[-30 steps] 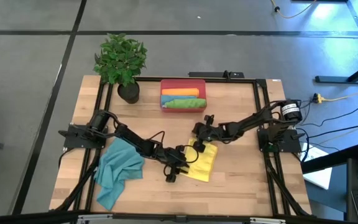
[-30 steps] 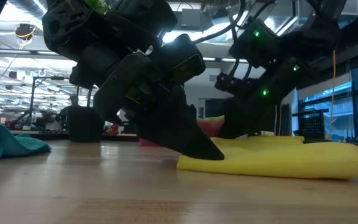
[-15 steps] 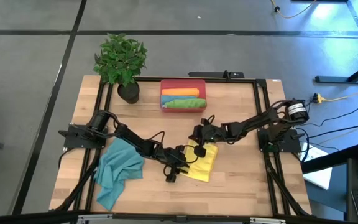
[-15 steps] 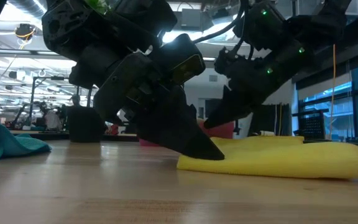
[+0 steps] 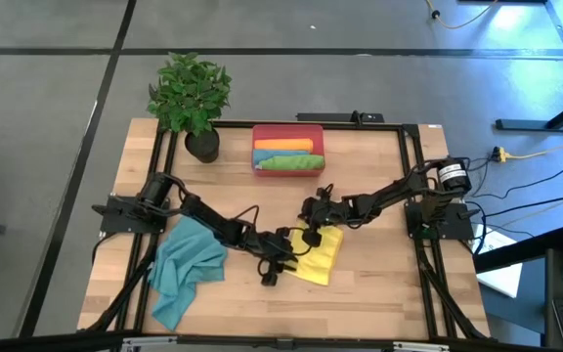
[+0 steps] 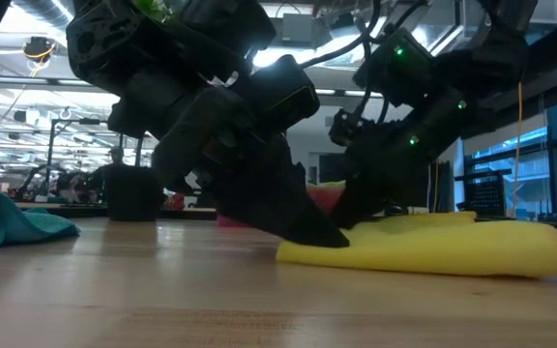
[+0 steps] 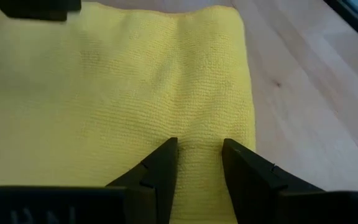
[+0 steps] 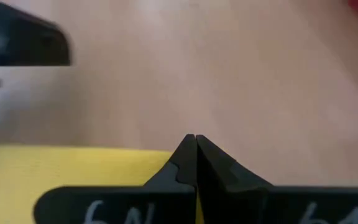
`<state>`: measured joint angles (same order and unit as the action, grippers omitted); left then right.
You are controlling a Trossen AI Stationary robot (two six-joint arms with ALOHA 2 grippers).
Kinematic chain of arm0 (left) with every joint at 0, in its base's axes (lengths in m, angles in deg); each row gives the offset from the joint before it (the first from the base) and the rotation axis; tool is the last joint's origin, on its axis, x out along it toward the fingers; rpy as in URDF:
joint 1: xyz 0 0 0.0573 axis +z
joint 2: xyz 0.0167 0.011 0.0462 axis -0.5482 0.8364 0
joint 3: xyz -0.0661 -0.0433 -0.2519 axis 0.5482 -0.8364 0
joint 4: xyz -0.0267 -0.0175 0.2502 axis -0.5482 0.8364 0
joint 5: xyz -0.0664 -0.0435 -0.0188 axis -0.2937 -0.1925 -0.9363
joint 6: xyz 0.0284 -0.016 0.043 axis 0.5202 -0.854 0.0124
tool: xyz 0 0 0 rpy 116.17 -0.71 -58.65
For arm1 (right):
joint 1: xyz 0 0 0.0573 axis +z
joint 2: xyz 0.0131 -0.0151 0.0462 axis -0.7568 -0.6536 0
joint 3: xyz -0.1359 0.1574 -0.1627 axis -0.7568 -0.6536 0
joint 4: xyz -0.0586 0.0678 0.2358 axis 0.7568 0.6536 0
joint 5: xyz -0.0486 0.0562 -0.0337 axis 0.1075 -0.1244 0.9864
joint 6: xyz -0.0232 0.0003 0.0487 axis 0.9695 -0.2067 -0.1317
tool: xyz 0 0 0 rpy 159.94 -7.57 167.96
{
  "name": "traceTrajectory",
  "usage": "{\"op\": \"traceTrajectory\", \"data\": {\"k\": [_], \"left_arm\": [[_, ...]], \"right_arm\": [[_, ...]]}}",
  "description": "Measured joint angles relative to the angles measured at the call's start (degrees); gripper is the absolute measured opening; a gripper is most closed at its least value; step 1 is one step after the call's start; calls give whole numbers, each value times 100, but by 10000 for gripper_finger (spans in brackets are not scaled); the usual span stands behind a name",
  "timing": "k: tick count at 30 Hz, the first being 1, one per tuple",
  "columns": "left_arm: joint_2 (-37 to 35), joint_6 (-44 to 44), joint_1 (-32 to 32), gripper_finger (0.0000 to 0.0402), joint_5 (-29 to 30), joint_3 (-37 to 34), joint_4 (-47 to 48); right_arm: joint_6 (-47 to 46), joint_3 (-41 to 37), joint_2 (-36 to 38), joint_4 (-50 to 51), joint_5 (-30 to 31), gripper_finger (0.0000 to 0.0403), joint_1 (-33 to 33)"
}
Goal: Roll microfiber towels into tight, uniform cylinder then place into a basket
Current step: Fold the yellow towel, then roll the yellow towel
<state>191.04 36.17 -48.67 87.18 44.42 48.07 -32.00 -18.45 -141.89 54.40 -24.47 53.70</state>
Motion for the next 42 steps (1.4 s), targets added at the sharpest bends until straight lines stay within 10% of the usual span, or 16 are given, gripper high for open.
{"op": "traceTrajectory", "data": {"k": [22,42], "left_arm": [[0,0,3,123,-43,0,11],[-225,173,34,129,-7,-11,-232]], "right_arm": [[-294,-7,154,698,1152,2,-127],[-292,-2,2795,2200,2063,13,1178]]}}
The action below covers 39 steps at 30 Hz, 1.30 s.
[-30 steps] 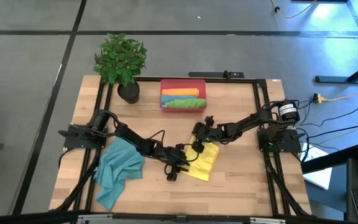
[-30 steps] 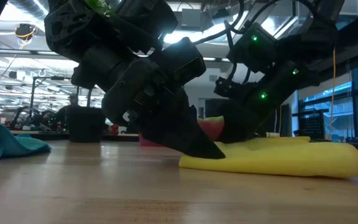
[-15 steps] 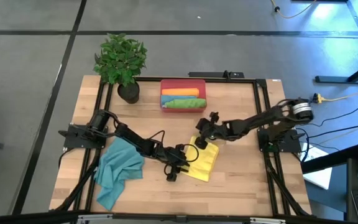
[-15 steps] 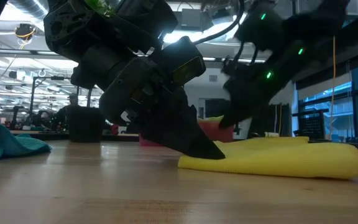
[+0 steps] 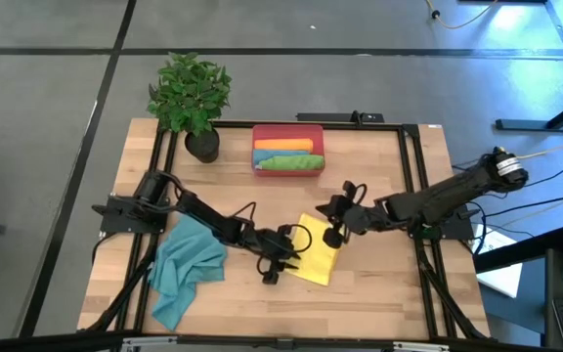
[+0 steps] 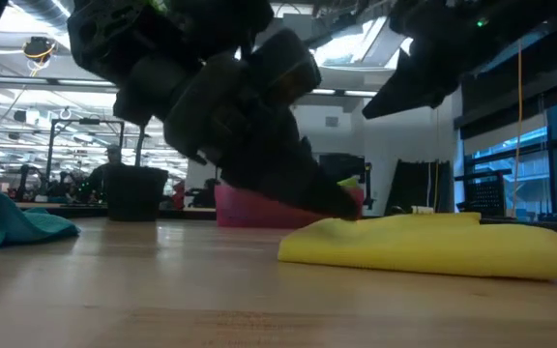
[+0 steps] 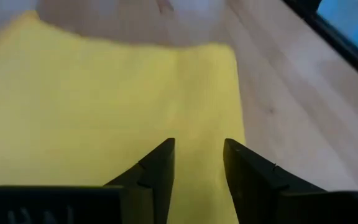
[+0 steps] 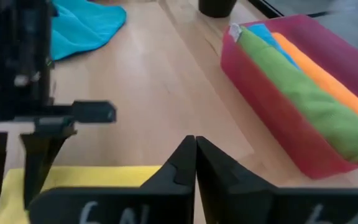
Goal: Roll microfiber towels into tight, uniform cylinder then place into a basket
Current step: Roll the yellow towel
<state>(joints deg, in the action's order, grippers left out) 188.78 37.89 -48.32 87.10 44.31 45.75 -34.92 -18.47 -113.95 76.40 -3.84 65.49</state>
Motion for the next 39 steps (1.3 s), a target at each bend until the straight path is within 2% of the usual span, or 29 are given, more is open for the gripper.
{"op": "traceTrajectory", "data": {"k": [5,13,22,25,32,36,39], "left_arm": [[-201,262,95,151,27,0,-1],[-672,702,386,195,25,7,-17],[-852,1056,702,195,126,11,-189],[-852,1023,797,194,336,11,-307],[-852,1003,790,193,360,11,-359],[-947,1007,646,193,359,9,-382],[-1414,928,466,193,351,7,-51]], "right_arm": [[-63,0,-1,98,47,15,203],[-681,-86,-7,334,80,16,610],[-1380,-179,-457,263,163,16,1042],[-1411,-179,-665,224,160,16,1134],[-1219,-179,-884,177,128,16,1249],[-1116,-173,-884,-177,-318,17,1247],[-890,-168,-881,-572,-631,19,1287]]}}
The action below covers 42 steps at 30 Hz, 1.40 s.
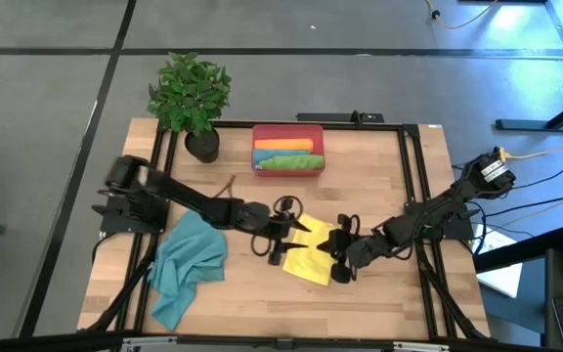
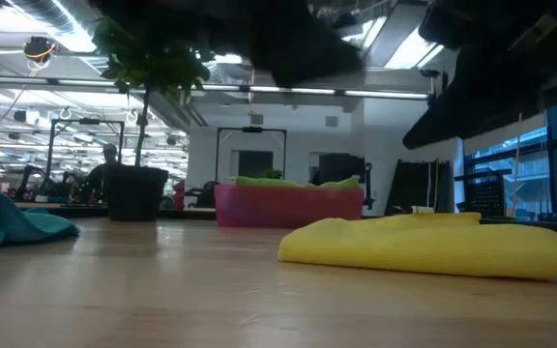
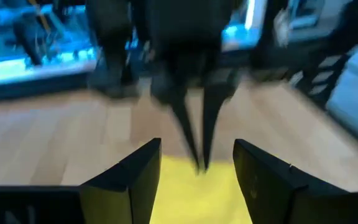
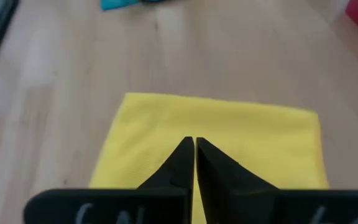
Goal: Roll microfiber towels into tight, uniform cylinder then place into a basket
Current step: Roll the yellow towel
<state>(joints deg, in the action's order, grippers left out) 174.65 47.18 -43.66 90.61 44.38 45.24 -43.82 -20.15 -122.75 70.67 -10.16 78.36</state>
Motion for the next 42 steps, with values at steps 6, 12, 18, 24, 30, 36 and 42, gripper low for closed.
{"op": "traceTrajectory", "data": {"k": [6,12,18,24,30,36,42], "left_arm": [[-1733,-71,-364,193,-17,11,1168],[-2647,-332,-767,193,8,11,1985],[-2692,-123,-1151,193,701,9,2062],[-2913,676,-1455,192,1105,-65,2413],[-3146,721,-1371,192,1293,-789,1491],[-3174,522,-1016,192,1349,-1518,102],[-3174,9,-738,192,1350,-1589,95]], "right_arm": [[310,7,12,-229,-20,35,39],[795,307,14,-194,-102,51,42],[1772,1280,14,755,-275,77,137],[1835,1773,-117,1290,-274,131,422],[1618,1773,-583,1414,-274,192,632],[1591,1770,-1236,1346,-192,220,710],[1469,1767,-1827,1338,-185,222,707]]}}
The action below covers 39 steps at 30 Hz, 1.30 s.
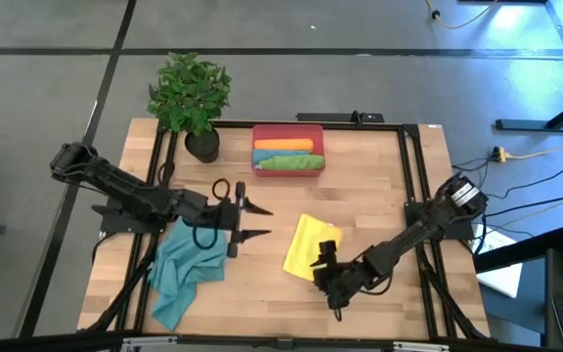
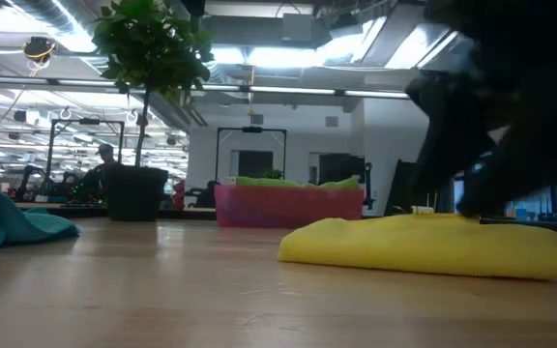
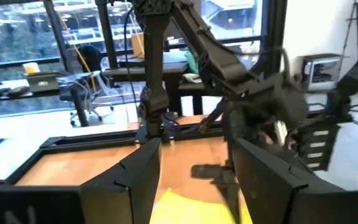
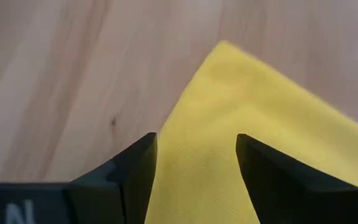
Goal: Roll microfiber towels into tight, uniform cylinder then place into a basket
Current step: Roll the yellow towel
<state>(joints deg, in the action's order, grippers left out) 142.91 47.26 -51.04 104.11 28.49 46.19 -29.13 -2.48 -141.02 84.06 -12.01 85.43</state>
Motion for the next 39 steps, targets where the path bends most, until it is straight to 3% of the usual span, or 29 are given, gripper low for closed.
{"op": "traceTrajectory", "data": {"k": [12,27,39], "left_arm": [[0,-244,106,192,-19,0,96],[95,-240,106,192,-19,2,227],[536,-251,268,192,-10,7,174]], "right_arm": [[-340,-1,-262,-55,-94,222,25],[-450,-1,-262,288,-292,222,524],[-417,-1,-262,938,406,216,741]]}}
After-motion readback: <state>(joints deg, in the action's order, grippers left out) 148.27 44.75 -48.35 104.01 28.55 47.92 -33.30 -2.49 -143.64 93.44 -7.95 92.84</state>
